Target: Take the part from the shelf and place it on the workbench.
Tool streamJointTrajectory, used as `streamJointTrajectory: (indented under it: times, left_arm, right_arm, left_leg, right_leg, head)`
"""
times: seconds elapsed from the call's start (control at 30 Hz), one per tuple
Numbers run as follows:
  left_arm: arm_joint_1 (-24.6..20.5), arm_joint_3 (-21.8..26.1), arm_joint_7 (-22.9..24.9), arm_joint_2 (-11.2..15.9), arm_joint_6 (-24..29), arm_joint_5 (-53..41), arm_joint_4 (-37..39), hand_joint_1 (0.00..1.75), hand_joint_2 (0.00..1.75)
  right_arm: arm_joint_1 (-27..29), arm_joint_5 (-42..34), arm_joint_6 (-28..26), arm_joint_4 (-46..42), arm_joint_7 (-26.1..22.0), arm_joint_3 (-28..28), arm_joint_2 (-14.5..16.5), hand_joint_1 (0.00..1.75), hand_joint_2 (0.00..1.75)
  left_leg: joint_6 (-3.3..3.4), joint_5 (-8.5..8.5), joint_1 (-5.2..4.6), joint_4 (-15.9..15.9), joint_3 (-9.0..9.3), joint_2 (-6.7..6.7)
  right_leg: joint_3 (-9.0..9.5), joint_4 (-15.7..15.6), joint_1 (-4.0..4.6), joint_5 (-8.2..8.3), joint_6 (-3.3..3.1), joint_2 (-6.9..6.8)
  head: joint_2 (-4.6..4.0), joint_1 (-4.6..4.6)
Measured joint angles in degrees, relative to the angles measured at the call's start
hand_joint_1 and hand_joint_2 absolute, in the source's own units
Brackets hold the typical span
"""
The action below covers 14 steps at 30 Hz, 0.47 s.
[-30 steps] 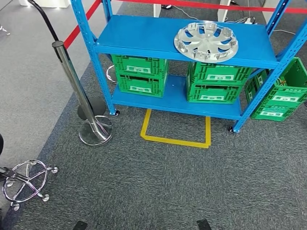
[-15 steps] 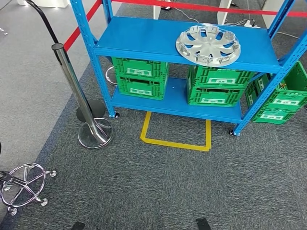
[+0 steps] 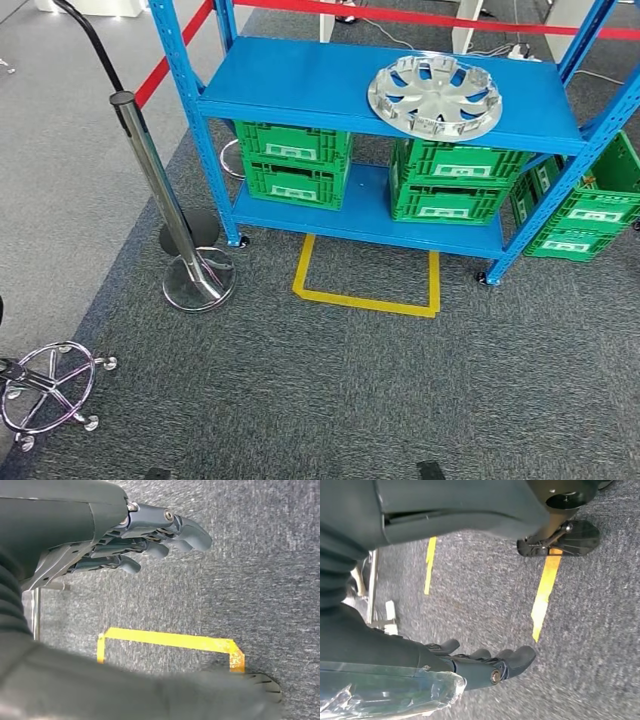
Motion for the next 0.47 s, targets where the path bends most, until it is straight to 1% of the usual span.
streamJointTrajectory:
  times: [0.2,0.47]
  left_arm:
    - [1.48,-5.05,0.64,0.66,-1.05,6.02,-0.49,0.0,0.0]
    - [3.37,-11.98,1.28,1.33,-2.44,13.51,-1.92,0.0,0.0]
  right_arm:
    - [1.98,-7.76,2.2,-1.11,0.25,5.33,-1.89,0.0,0.0]
    - [4.35,-17.39,4.93,-2.88,0.37,12.82,-4.34,0.0,0.0]
  left_leg:
    - [-0.02,0.02,0.05,-0.02,0.02,0.0]
    - [-0.07,-0.05,0.12,-0.06,0.16,0.0]
  right_leg:
    - [0.58,0.04,0.07,-0.01,0.0,0.0]
    - [0.19,0.04,0.13,-0.14,0.0,0.0]
  head:
    - [0.0,-0.01]
    - [0.0,0.0]
